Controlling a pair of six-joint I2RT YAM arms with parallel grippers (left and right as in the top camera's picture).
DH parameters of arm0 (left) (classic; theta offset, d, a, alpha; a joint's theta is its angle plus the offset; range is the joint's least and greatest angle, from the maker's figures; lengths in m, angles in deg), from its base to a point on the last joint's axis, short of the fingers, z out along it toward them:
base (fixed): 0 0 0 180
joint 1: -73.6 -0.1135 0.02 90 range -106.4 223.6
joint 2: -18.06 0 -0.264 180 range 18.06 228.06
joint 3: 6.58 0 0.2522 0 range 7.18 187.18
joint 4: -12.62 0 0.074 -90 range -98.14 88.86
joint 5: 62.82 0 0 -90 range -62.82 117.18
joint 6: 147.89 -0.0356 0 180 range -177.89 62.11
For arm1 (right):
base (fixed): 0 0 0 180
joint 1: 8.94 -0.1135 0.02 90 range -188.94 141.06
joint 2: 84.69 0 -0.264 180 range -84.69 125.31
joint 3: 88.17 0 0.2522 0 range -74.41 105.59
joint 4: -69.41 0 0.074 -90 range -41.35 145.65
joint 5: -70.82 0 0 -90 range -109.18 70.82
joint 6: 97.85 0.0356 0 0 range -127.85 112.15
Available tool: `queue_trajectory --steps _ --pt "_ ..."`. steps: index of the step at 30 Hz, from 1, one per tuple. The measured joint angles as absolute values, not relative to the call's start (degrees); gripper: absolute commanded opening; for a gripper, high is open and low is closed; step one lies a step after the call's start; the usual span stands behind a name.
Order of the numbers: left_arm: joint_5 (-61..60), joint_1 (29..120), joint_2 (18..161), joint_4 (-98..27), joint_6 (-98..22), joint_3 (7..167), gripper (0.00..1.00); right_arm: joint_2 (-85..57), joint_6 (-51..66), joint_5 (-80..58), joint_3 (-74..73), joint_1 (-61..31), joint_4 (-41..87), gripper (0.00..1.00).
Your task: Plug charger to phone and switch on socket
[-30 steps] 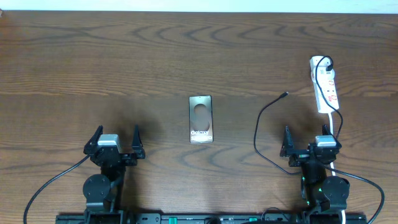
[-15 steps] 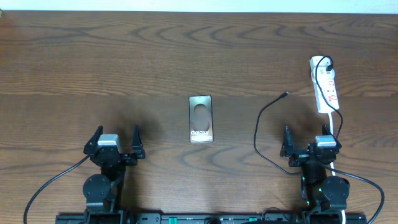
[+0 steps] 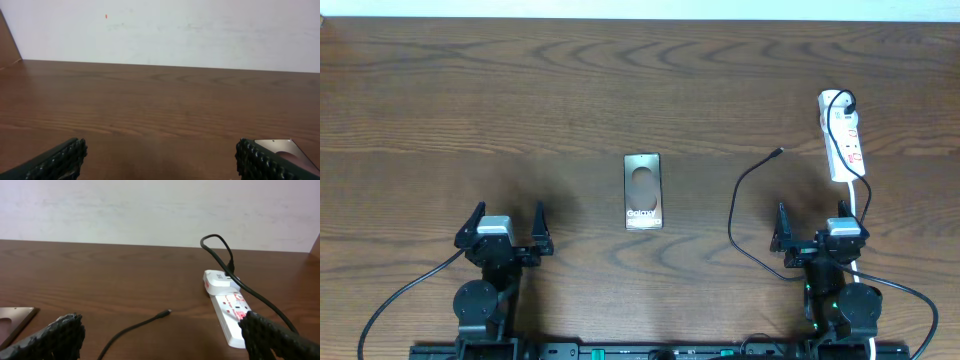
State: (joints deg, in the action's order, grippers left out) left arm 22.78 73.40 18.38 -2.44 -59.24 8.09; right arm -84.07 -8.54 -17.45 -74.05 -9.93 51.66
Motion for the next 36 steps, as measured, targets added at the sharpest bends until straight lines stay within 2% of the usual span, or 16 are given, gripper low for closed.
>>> queue_trajectory --steps 21,29,36 --pt "22.30 73.40 18.38 -2.39 -59.24 8.09 0.97 -84.07 -8.54 -17.45 -74.05 -9.93 51.64 0.99" --pt "14.36 73.40 18.40 -5.80 -57.01 10.82 0.97 -84.07 -8.54 -17.45 -74.05 -9.93 51.64 0.99" --pt "8.85 73.40 22.55 -13.94 -50.67 21.53 0.97 -84.07 -8.54 -17.45 -74.05 -9.93 51.64 0.99"
